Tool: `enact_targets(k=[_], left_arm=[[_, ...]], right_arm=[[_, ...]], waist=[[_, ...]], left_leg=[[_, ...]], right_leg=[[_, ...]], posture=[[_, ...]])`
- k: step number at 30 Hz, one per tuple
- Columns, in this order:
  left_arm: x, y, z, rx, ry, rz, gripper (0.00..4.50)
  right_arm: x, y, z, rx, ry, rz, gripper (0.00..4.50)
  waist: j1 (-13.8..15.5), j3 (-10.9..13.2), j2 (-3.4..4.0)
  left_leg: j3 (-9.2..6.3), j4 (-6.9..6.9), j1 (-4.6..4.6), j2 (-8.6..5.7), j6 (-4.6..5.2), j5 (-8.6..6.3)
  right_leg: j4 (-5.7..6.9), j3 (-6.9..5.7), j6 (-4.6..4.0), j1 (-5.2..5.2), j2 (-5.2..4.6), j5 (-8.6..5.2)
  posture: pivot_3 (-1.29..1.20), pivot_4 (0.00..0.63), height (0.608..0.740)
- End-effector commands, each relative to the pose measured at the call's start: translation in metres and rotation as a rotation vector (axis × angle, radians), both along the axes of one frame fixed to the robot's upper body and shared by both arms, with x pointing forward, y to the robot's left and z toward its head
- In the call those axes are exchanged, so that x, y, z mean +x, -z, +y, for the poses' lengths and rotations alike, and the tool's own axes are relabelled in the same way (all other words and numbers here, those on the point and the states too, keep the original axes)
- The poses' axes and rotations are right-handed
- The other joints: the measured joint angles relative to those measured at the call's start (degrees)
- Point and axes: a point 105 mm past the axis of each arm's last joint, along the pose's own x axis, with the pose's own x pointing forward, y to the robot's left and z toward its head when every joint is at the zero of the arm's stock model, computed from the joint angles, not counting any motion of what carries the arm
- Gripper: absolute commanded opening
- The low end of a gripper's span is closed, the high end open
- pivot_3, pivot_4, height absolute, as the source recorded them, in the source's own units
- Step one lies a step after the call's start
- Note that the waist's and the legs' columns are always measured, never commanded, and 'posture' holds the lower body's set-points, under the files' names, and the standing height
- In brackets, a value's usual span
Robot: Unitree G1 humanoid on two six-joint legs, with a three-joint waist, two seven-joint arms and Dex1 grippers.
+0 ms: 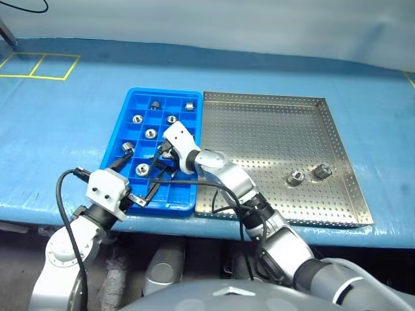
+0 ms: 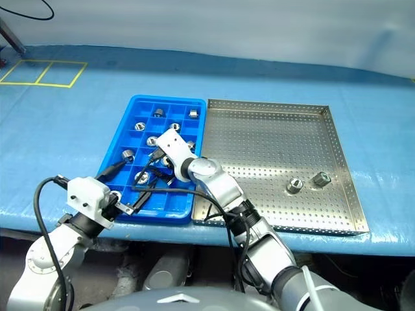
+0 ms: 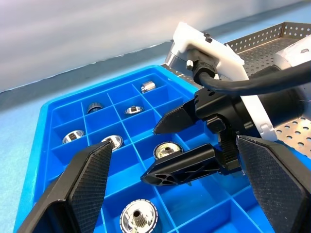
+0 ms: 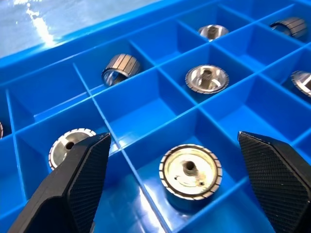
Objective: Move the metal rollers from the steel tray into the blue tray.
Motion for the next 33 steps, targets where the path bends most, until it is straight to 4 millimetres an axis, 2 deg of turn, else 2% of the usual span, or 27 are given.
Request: enact_targets(k=[1, 3, 7, 9, 13, 16, 21, 24, 33], left_arm=[[0.003, -0.007, -0.009, -0.009, 0.054, -0.022, 4.5], [0.007, -0.007, -0.011, -0.008, 0.08, -0.022, 4.5], [0.018, -0.006, -0.022, -0.003, 0.157, -0.013, 4.5], [0.022, -0.006, -0.026, -0.002, 0.187, -0.015, 4.5], [0.035, -0.006, -0.045, -0.02, 0.293, -0.015, 4.5], [0.041, -0.005, -0.061, -0.036, 0.363, -0.012, 4.5], [0.045, -0.002, -0.085, -0.065, 0.468, -0.006, 4.5], [0.045, -0.001, -0.089, -0.069, 0.501, -0.001, 4.5], [0.046, 0.002, -0.09, -0.069, 0.52, 0.006, 4.5]], right_arm=[[0.005, -0.038, -0.026, 0.085, 0.094, -0.103, 4.45], [0.007, -0.048, -0.048, 0.087, 0.17, -0.139, 4.45], [0.005, -0.057, -0.113, 0.05, 0.386, -0.166, 4.45], [0.002, -0.054, -0.133, 0.023, 0.458, -0.154, 4.45], [-0.012, -0.033, -0.185, -0.042, 0.66, -0.066, 4.45], [-0.02, -0.018, -0.202, -0.067, 0.749, -0.016, 4.45], [-0.028, 0.004, -0.218, -0.047, 0.869, 0.057, 4.45], [-0.03, 0.01, -0.223, -0.033, 0.905, 0.079, 4.45], [-0.031, 0.029, -0.23, 0.003, 0.952, 0.147, 4.45]], waist=[[-0.04, 0.01, 0.02], [-0.4, 0.01, 0.02], [-1.71, 0.02, 0.05], [-2.49, 0.02, 0.04], [-5.09, 0.02, 0.06], [-7.17, 0.03, 0.08], [-10.0, 0.03, 0.09], [-11.13, 0.03, 0.09], [-11.81, 0.04, 0.1]], left_leg=[[0.0, 0.0, -0.02, 0.0, 0.0, 0.0], [0.02, 0.02, -0.03, 0.0, 0.0, 0.0], [0.01, 0.01, -0.04, -0.01, 0.0, 0.0], [0.03, 0.02, -0.06, -0.02, 0.01, 0.0], [0.07, 0.03, -0.07, -0.01, 0.03, -0.01], [0.14, 0.04, -0.05, -0.01, 0.05, -0.02], [0.25, 0.09, -0.01, 0.03, 0.1, -0.05], [0.26, 0.13, -0.01, 0.04, 0.11, -0.04], [0.3, 0.17, 0.0, 0.04, 0.15, -0.05]], right_leg=[[0.0, 0.0, 0.0, 0.0, 0.0, 0.0], [-0.01, 0.01, 0.01, 0.0, -0.01, 0.01], [-0.01, 0.0, 0.0, 0.01, -0.05, 0.0], [-0.02, 0.0, 0.01, 0.02, -0.07, 0.0], [-0.02, -0.01, 0.01, 0.02, -0.13, 0.01], [0.0, 0.04, 0.04, 0.01, -0.14, 0.02], [0.02, 0.15, 0.14, 0.01, -0.12, 0.08], [0.04, 0.17, 0.42, 0.02, -0.09, 0.24], [0.02, 0.22, 0.49, 0.03, -0.09, 0.28]], posture=[[0.26, 0.15, 0.74], [0.2, 0.15, 0.74], [0.12, 0.15, 0.74], [0.08, 0.15, 0.74], [-0.02, 0.15, 0.74], [-0.07, 0.15, 0.74], [-0.12, 0.15, 0.74], [-0.14, 0.15, 0.74], [-0.13, 0.15, 0.74]])
